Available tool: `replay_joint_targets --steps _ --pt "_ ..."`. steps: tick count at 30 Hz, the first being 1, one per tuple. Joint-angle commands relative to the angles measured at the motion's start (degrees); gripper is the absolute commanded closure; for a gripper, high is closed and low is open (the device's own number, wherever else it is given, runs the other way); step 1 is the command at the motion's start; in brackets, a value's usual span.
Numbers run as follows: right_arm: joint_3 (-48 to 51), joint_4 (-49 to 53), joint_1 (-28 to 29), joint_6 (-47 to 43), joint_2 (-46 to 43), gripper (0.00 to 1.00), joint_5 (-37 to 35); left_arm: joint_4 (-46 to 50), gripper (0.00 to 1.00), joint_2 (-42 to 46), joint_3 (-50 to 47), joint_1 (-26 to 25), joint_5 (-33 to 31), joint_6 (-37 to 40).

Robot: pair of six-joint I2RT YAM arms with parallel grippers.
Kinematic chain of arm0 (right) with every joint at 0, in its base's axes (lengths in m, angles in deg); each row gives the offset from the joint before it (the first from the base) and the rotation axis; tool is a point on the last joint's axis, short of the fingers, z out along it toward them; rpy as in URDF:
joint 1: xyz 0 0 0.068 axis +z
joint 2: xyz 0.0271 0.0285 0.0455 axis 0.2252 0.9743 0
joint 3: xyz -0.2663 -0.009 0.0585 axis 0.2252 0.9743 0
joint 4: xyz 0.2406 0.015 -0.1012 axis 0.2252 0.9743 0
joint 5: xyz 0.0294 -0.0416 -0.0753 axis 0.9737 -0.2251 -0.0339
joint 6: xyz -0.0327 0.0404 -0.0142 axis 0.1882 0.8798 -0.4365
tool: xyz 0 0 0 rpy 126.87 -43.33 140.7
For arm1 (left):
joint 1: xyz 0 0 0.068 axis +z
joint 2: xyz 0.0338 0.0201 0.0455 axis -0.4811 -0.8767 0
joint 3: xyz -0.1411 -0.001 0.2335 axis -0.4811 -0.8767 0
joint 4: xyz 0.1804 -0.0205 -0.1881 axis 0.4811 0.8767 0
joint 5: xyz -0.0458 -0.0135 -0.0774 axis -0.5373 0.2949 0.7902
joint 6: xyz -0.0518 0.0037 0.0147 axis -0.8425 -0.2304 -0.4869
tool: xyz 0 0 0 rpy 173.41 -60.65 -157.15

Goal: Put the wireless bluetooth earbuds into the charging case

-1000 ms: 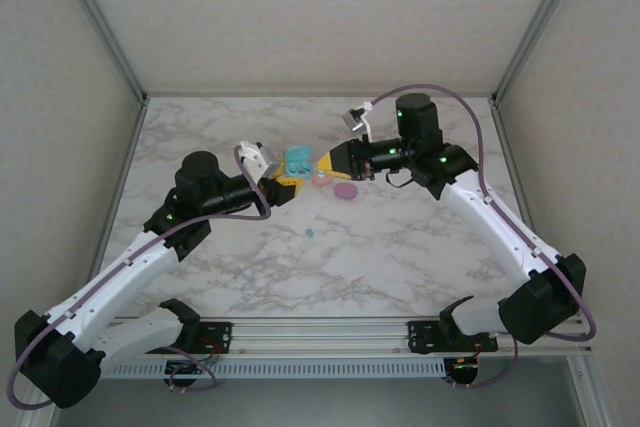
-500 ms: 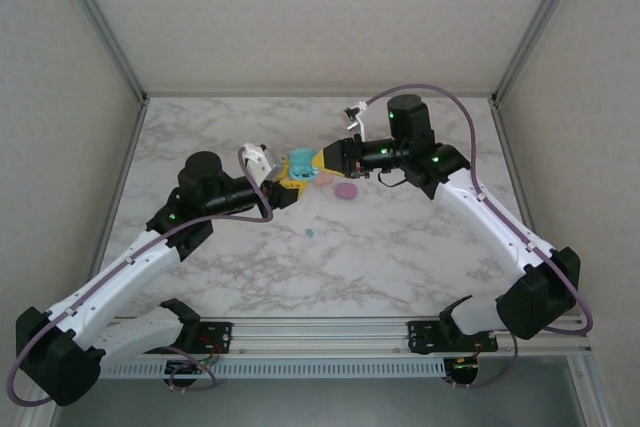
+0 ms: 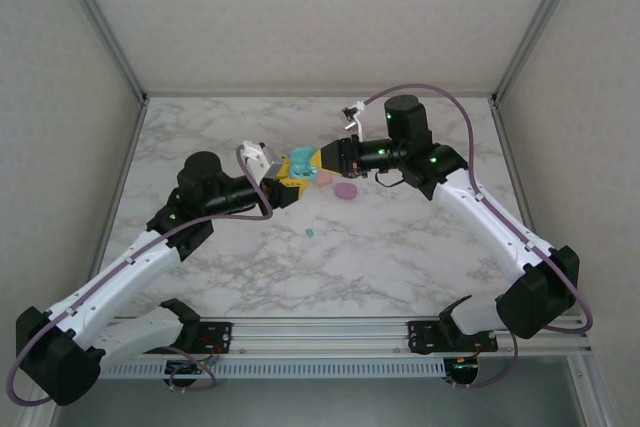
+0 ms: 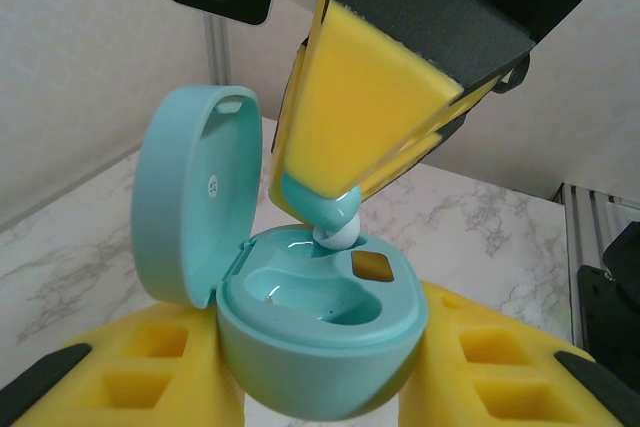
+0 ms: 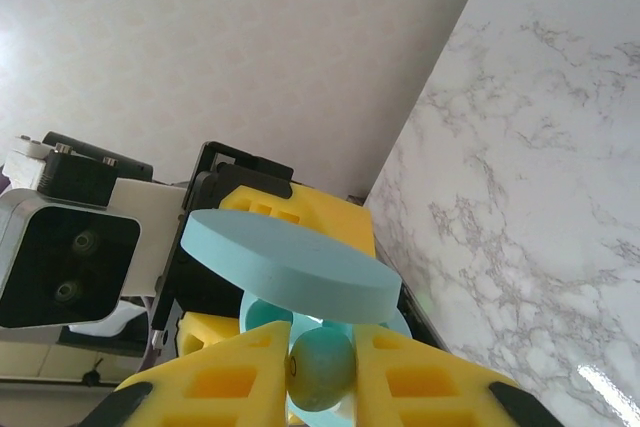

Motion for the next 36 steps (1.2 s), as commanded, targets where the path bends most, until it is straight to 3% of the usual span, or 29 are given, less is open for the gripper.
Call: replay_joint_targets --steps 1,20,26,36 --pt "-1.09 -0.17 0.69 -1.41 0.26 0.80 -2.30 -4.86 0.72 0.72 0.84 -0.50 1.54 -1.26" --pt "-1.71 0.32 1.82 -2.15 -0.94 0.76 -4.79 -6.60 0.72 0.82 0.40 -0.59 0.06 -2.44" --pt "-3.88 7.33 1.82 -6.83 -1.09 0.70 -5.81 -9.64 0.72 1.24 -0.13 -0.63 -0.13 -4.66" --pt "-5.95 11.48 1.85 -8.34 -1.02 0.73 -7.55 -10.36 0.73 1.52 0.22 -0.59 -0.22 -5.51"
